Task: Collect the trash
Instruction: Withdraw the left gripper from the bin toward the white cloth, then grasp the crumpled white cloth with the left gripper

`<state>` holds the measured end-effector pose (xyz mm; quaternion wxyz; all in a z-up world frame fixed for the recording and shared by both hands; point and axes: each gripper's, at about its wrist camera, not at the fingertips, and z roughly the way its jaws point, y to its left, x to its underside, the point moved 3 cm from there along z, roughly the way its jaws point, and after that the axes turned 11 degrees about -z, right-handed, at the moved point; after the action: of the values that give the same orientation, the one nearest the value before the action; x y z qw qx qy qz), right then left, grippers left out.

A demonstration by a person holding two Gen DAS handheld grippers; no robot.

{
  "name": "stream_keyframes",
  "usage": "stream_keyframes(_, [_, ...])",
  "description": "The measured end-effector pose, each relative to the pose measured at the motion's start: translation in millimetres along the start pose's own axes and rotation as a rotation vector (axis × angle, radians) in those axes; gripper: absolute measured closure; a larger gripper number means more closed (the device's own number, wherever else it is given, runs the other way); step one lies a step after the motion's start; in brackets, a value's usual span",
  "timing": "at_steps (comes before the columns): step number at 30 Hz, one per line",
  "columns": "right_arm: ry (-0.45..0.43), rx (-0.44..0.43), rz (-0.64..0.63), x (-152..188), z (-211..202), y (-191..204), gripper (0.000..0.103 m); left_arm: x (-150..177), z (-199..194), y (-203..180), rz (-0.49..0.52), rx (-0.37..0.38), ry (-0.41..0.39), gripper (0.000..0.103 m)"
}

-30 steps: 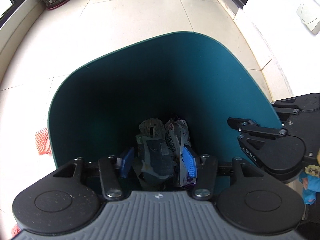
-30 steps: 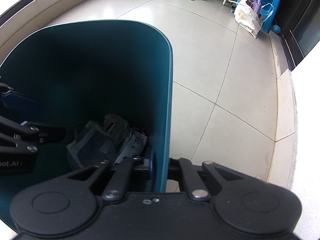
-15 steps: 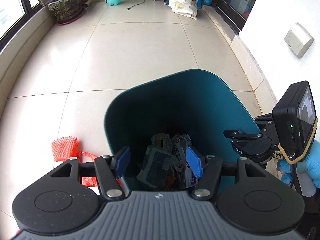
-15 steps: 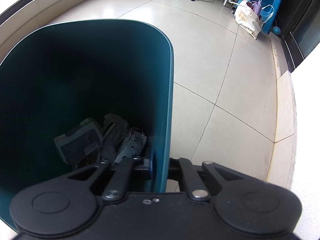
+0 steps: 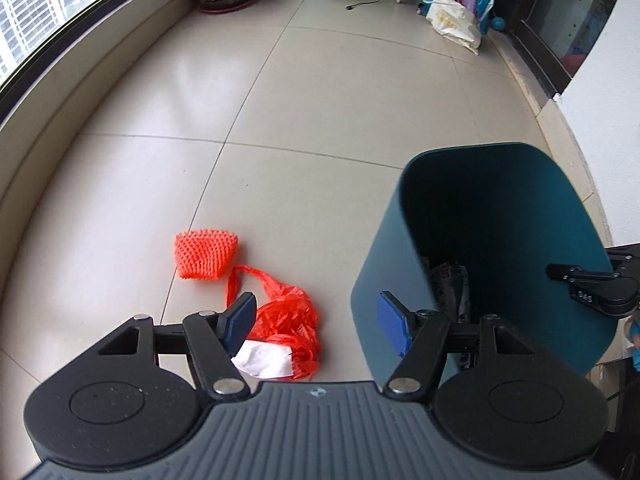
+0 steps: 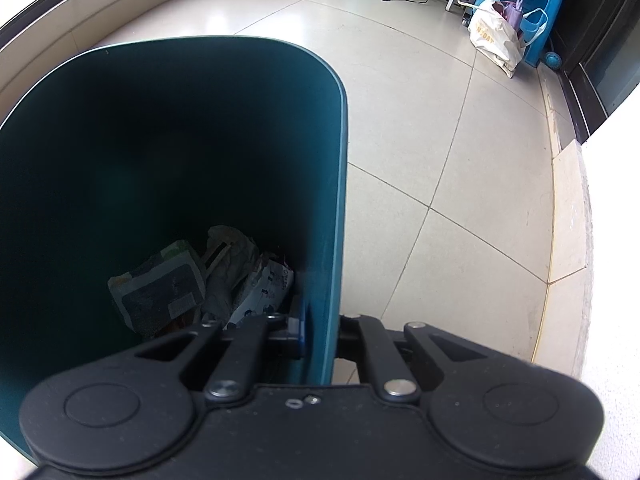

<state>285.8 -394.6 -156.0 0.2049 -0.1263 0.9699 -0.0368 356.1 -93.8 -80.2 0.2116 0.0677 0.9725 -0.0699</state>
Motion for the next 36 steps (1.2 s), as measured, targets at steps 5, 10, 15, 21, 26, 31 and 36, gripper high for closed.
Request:
stream_keyframes(5, [0.005,0.004,-0.014,0,0,2,0.096,8,40,41,-0.064,-0.059,0.055,0.035])
stream_keyframes(10, [0.006,0.008,-0.014,-1,1,3,0.096,24,89,80,-0.162,-0.103,0.128,0.033])
stream_keyframes(15, [0.007,0.013,-0.021,-1,1,6,0.096,43,138,106,-0.247,-0.130,0.187,0.033])
stream_keyframes(21, [0.014,0.023,-0.039,-2,0,10,0.095,47,177,112,-0.309,-0.097,0.221,0.033])
stream_keyframes(26, [0.017,0.026,-0.044,-2,1,11,0.095,55,214,113,-0.314,-0.119,0.275,0.033])
stream_keyframes(31, [0.019,0.028,-0.052,-3,1,13,0.094,64,235,123,-0.333,-0.129,0.309,0.033])
stream_keyframes(36, [0.021,0.030,-0.053,-4,1,15,0.094,74,243,138,-0.372,-0.154,0.334,0.038])
